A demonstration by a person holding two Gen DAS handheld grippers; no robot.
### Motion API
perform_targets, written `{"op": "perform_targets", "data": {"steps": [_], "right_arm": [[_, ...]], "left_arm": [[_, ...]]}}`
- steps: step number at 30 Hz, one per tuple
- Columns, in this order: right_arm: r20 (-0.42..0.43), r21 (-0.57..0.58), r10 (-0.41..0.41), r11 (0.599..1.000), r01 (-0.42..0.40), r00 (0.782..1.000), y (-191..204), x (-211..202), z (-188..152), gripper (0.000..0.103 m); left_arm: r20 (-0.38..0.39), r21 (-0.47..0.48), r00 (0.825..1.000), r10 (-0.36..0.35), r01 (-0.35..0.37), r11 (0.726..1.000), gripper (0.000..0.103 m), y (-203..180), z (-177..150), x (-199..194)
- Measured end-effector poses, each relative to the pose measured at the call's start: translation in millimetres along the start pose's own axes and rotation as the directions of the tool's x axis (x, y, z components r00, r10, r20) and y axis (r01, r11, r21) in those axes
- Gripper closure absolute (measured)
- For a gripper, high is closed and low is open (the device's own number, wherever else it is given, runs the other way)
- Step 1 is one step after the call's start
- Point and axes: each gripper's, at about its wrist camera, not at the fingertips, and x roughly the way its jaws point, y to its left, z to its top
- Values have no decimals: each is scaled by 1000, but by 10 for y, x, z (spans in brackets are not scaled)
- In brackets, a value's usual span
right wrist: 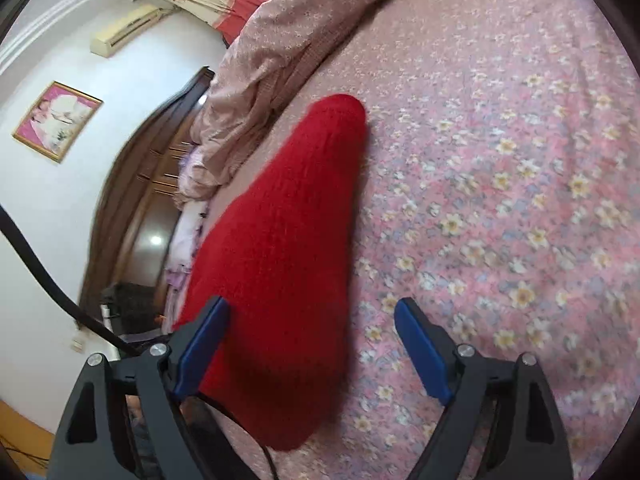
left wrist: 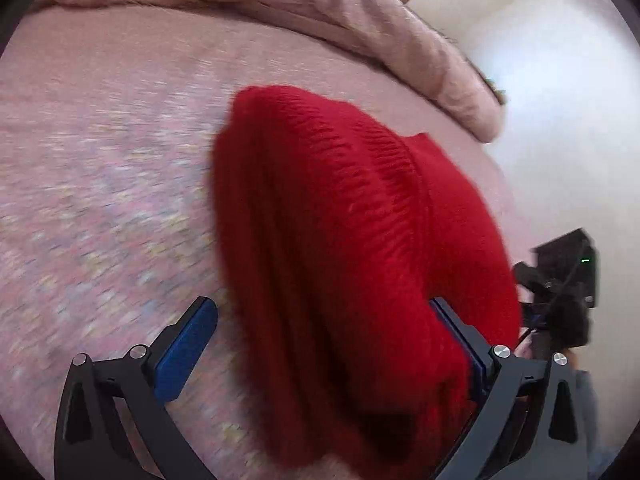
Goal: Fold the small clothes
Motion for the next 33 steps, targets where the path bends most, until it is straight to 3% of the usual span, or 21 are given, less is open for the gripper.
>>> {"op": "perform_targets", "data": {"steps": [4, 7, 9, 14, 19, 23, 26, 28, 31, 33], "right_arm": [[-80, -24, 94, 995, -96, 992, 36, 279, 163, 15], [-133, -79, 71, 994, -82, 989, 134, 464, 261, 20], [-143, -98, 70, 992, -85, 987, 134, 456, 274, 34], [-91, -182, 19, 983, -36, 996, 255, 282, 457, 40], [14, -214, 48, 976, -44, 999, 275, -172, 987, 40], [73, -211, 27, 977, -11, 997, 116, -345, 1562, 39], [117, -181, 2, 983, 19, 993, -162, -394, 1922, 39], [129, -171, -34, 984, 56, 991, -345, -328, 2131, 39], [136, -193, -94, 974, 119, 986, -667, -157, 2267, 38], [146, -215, -121, 965, 151, 982, -853, -48, 2193, 31]], "left_arm": [[-18, -15, 992, -123, 122, 992, 8, -24, 166, 160], [-30, -55, 977, -212, 210, 976, 30, -12, 220, 217], [-24, -67, 973, -230, 228, 971, 41, -38, 253, 213], [-4, 29, 983, -186, 186, 982, 51, -404, 434, 119], [57, 120, 972, -227, 219, 968, 51, -842, 1034, 193], [95, 191, 972, -214, 194, 962, 51, -1189, 1566, 596], [116, 199, 973, -198, 172, 965, 51, -1227, 1787, 976], [125, 210, 978, -166, 137, 968, 51, -1204, 1862, 1248], [136, 220, 989, -59, 28, 975, 49, -1133, 1857, 1689], [214, 235, 975, -64, 12, 972, 43, -1081, 1710, 1747]]}}
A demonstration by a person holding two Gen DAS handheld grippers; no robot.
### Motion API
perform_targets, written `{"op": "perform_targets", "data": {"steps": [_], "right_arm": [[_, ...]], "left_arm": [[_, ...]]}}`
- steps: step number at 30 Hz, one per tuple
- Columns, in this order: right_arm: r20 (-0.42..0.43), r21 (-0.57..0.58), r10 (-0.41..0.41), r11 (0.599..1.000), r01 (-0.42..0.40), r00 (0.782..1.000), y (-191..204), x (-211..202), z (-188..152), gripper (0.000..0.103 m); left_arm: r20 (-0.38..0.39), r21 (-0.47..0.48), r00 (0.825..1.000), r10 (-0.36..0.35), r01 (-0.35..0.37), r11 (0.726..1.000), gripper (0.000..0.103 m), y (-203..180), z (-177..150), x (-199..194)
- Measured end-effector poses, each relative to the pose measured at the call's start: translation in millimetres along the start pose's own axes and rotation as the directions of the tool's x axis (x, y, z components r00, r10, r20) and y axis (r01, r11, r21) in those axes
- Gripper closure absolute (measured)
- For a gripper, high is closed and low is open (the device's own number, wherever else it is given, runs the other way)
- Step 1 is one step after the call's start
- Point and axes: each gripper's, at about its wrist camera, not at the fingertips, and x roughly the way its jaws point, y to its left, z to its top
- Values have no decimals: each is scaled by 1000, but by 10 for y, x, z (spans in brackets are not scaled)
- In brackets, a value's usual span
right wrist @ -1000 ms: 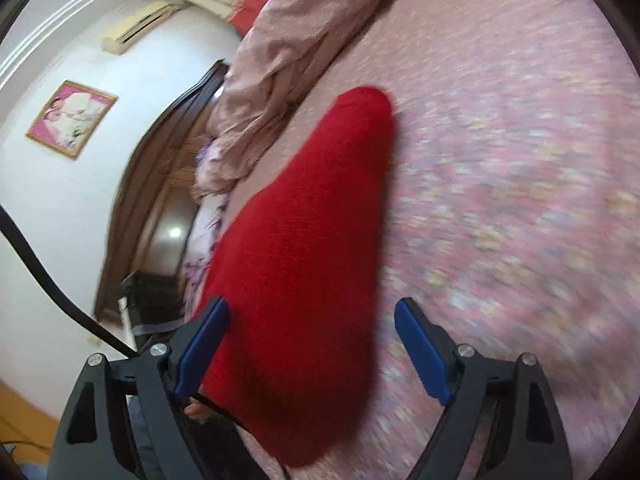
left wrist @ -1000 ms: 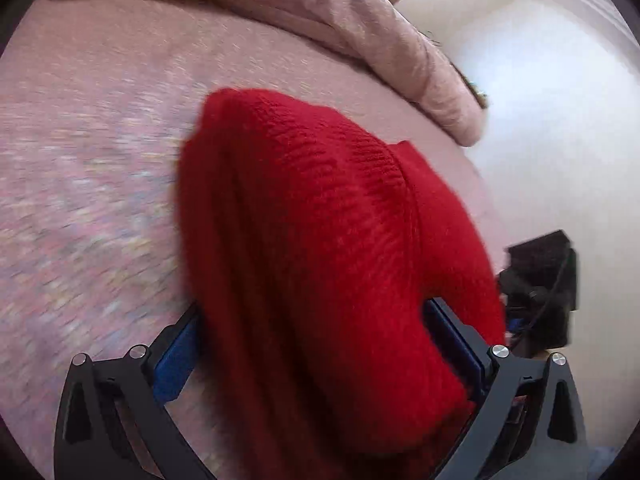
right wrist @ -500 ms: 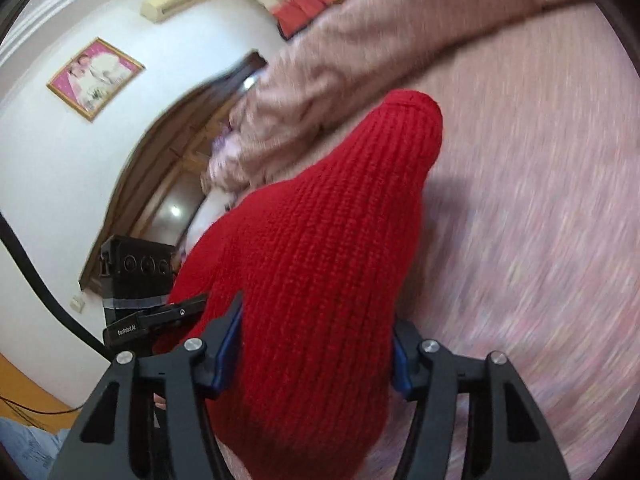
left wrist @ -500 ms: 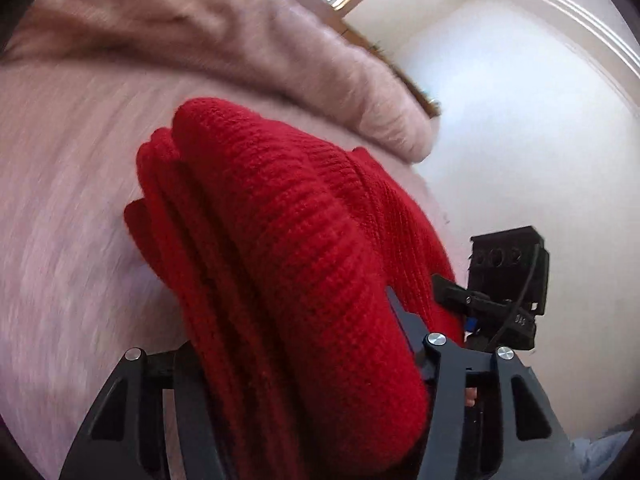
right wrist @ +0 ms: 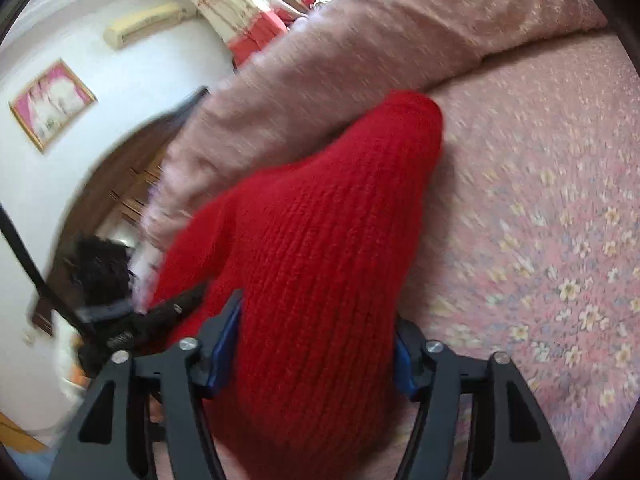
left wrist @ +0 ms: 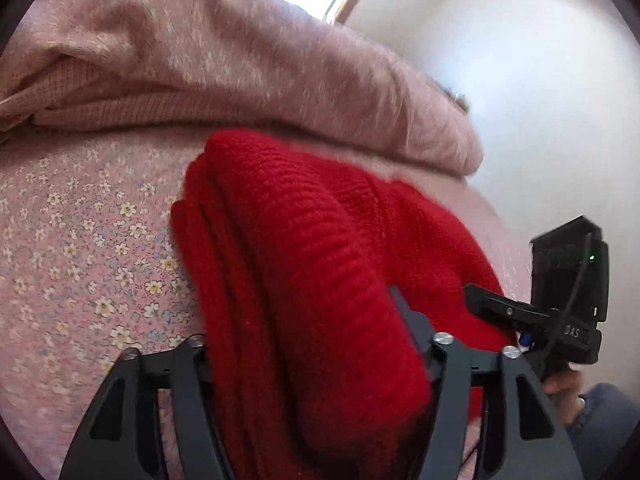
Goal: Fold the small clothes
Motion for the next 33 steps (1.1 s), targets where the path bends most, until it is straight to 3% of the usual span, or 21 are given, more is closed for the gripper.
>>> {"op": "perform_targets", "data": {"steps": [1, 4, 13, 17, 19, 22, 24, 26, 29, 33], "right_arm": [[15, 15, 18, 1000, -18, 1000, -25, 1, -6, 30], [14, -48, -26, 998, 27, 1000, 58, -14, 15, 25], [32, -19, -24, 1000, 25, 999, 98, -1, -20, 13], [134, -29, -63, 997, 67, 989, 219, -193, -19, 10], [213, -17, -64, 997, 70, 975, 298, -357, -62, 8], [281, -57, -78, 994, 98, 957, 539, -562, -124, 8], [327, -142, -135, 972, 189, 935, 805, -682, -195, 1], [391, -246, -185, 923, 296, 902, 1073, -781, -335, 0], [461, -341, -236, 843, 417, 855, 1327, -847, -518, 0], [456, -385, -272, 798, 464, 847, 1319, -778, -697, 0]], "left_arm": [[1, -12, 1000, -3, 3, 1000, 42, 16, -3, -28], [0, -30, 1000, -6, 6, 1000, 39, 62, -26, -58], [17, -59, 1000, -4, 5, 998, 32, 128, -110, -267], [57, 6, 996, 64, -64, 998, 32, -2, -167, -562], [107, 84, 987, 117, -126, 988, 32, -142, -221, -782], [264, 193, 954, 142, -197, 961, 31, -470, -364, -1261], [335, 217, 929, 159, -240, 946, 18, -601, -420, -1419], [377, 225, 911, 166, -264, 938, 8, -699, -461, -1464], [376, 252, 917, 133, -240, 938, 8, -696, -522, -1374], [326, 256, 929, 178, -268, 929, 8, -612, -557, -1064]]}}
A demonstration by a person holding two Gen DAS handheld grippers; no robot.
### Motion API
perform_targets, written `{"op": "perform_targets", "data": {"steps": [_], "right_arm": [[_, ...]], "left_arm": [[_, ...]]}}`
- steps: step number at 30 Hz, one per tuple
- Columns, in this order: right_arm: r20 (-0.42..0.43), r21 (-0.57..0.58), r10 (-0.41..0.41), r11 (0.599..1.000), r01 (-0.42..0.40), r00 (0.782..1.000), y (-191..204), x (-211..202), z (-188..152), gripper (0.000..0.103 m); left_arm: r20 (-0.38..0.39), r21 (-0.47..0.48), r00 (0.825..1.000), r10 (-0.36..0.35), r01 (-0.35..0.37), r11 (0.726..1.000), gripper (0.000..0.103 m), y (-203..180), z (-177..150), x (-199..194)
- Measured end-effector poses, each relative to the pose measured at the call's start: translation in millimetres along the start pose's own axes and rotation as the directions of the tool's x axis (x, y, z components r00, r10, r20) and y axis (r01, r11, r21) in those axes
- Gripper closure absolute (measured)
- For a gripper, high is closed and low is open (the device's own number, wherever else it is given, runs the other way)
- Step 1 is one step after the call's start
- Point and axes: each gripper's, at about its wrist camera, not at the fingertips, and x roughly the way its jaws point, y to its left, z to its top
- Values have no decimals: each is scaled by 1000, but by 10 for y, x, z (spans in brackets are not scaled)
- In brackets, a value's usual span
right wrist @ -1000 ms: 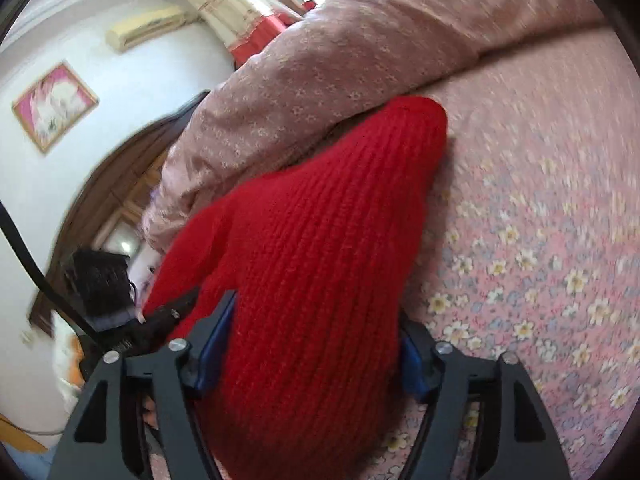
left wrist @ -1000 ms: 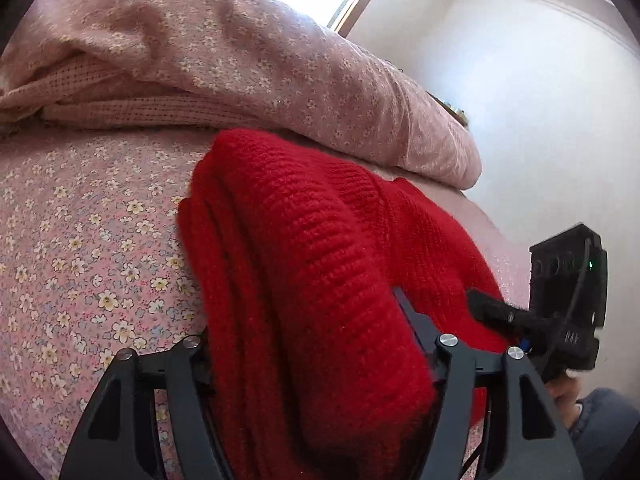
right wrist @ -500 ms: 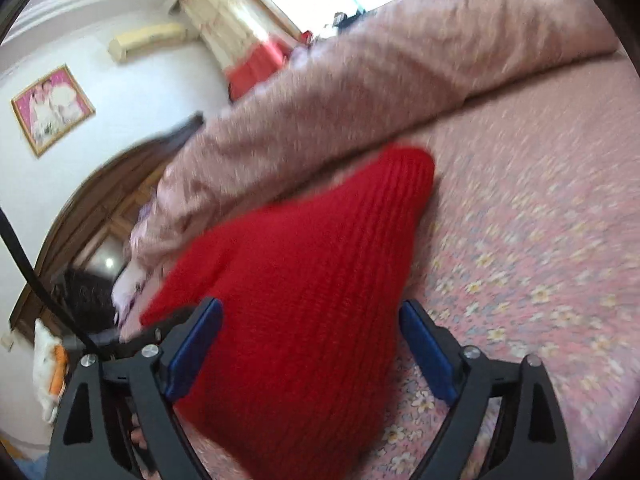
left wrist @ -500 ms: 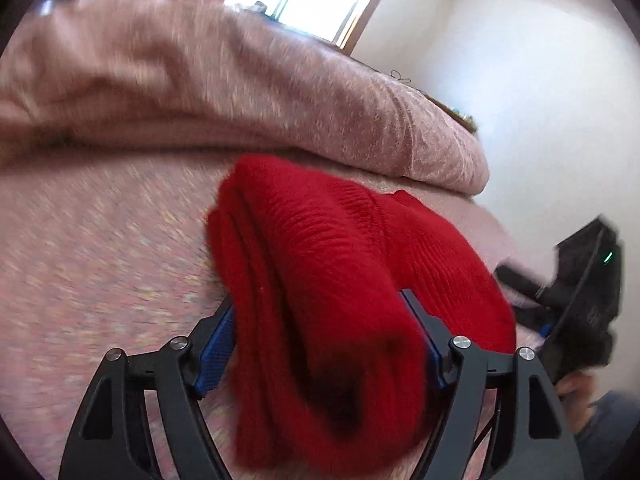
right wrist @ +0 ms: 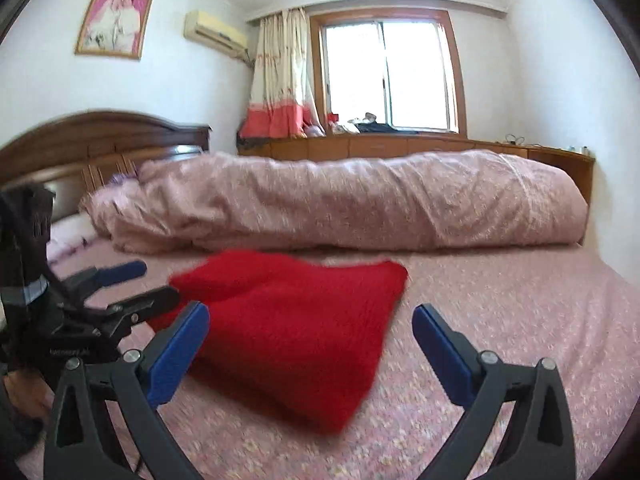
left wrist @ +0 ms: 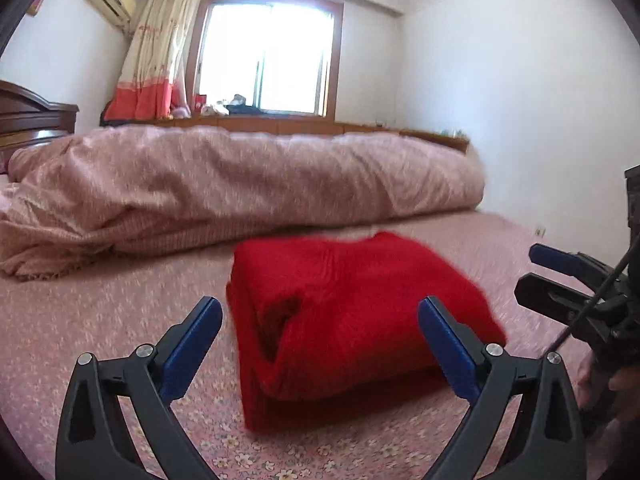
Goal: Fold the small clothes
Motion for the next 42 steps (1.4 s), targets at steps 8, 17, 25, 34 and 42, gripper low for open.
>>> {"op": "perform_targets", "data": {"steps": [8, 17, 25, 34, 42], "right_arm": [[-157, 26, -71, 997, 76, 985, -66, 336, -211, 0], [-149, 10, -76, 997, 79, 986, -31, 324, -219, 0], [-158, 17, -76, 997, 79, 985, -37, 348, -225, 0], [-153, 13, -78, 997, 81, 985, -28, 348, -230, 0], [-144, 15, -79, 996, 82, 986, -23, 324, -231, 0]], "left_arm": [[-72, 14, 997, 12, -11, 1000, 8, -50, -36, 155], [-88, 2, 996, 4, -3, 1000, 8, -37, -49, 176], [-92, -3, 996, 1, -1, 1000, 8, -19, -48, 188], [-118, -9, 993, 9, -10, 1000, 8, 7, -63, 244], [-121, -11, 993, 4, -5, 1000, 7, 7, -59, 246]]}}
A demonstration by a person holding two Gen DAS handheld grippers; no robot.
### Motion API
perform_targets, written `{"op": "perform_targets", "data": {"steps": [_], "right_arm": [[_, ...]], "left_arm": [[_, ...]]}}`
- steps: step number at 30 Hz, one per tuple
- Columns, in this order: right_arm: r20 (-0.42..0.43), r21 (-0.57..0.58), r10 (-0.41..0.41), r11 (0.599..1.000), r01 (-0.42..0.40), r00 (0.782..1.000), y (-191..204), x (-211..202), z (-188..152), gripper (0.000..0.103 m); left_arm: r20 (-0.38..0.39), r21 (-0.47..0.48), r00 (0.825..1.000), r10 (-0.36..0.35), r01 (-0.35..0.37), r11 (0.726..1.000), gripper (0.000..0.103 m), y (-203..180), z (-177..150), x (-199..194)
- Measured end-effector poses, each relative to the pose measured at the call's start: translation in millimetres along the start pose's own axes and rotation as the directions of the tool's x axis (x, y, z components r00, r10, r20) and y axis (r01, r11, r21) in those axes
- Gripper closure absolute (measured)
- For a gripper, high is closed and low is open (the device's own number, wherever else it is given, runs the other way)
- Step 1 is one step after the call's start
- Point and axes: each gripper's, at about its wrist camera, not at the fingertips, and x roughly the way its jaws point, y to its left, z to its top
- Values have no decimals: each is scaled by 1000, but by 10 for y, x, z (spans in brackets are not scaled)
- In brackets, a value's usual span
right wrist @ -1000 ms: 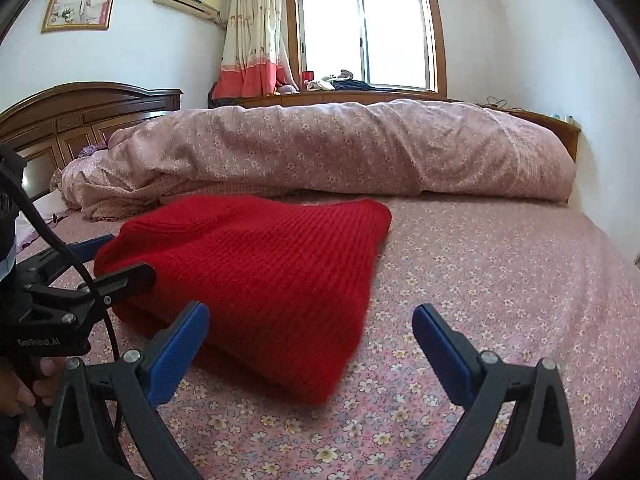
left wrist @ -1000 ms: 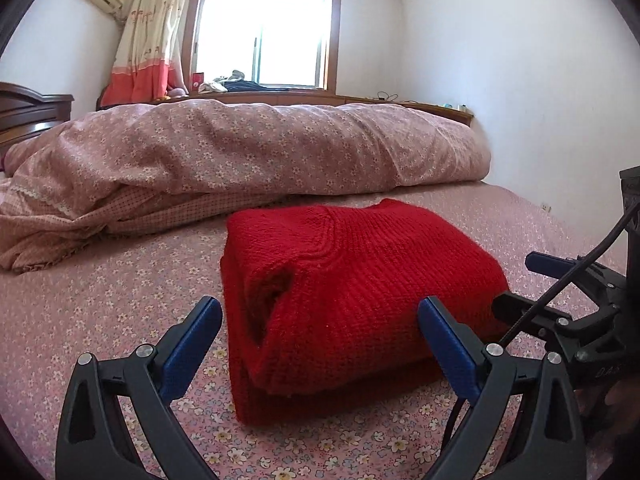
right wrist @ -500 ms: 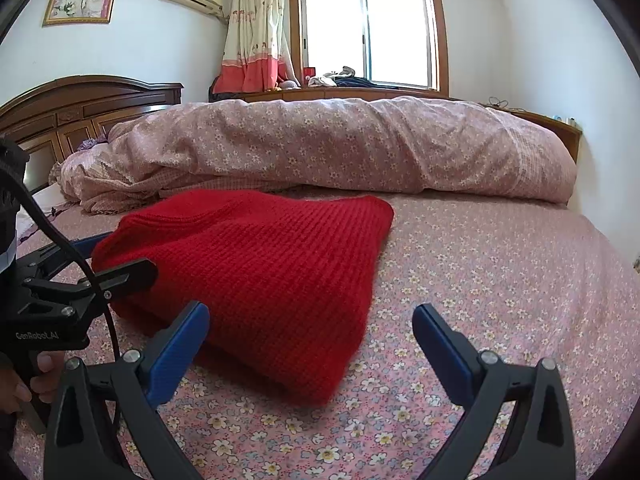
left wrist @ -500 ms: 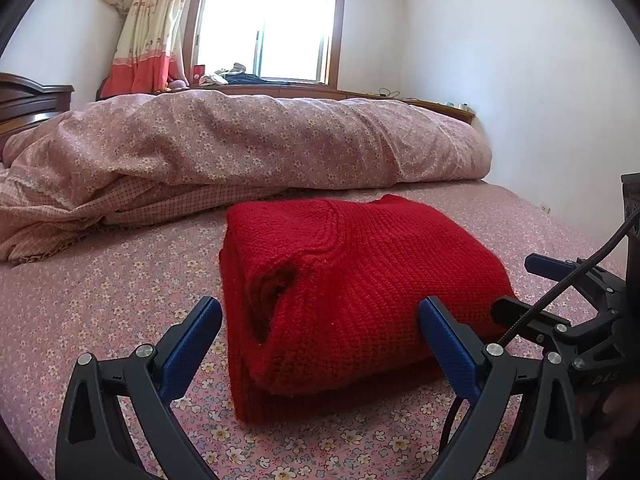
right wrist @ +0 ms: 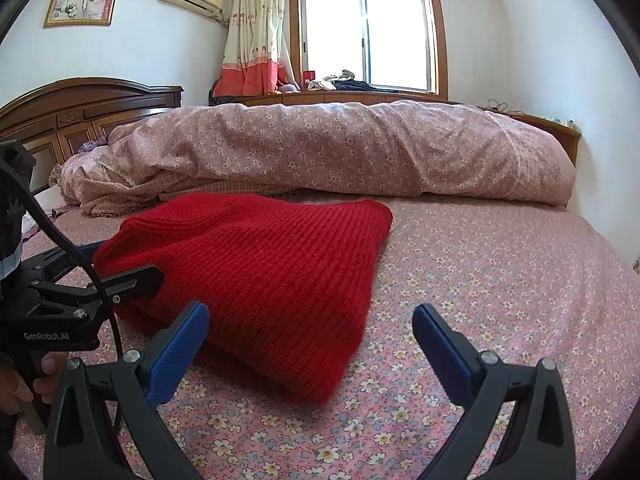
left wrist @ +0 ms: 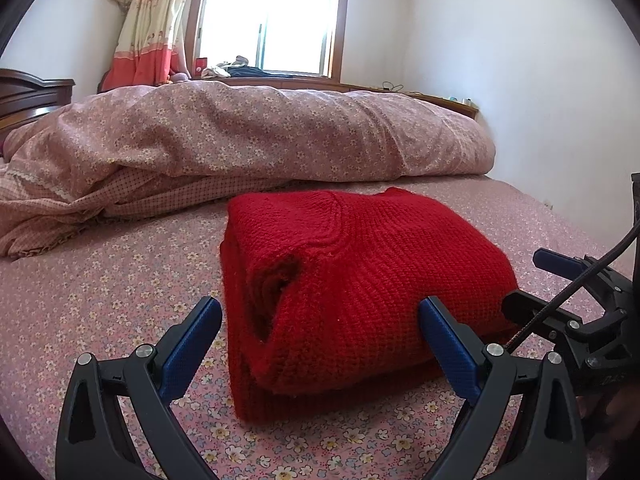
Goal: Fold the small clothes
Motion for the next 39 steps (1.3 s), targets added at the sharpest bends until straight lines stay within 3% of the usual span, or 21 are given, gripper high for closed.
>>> {"op": "perform_targets", "data": {"steps": [39], "right_arm": [[-27, 1, 3, 1000, -3, 1000, -11, 69, 5, 0]], "left_arm": [[-7, 5, 1000, -6, 6, 1000, 7, -20, 3, 12]]}}
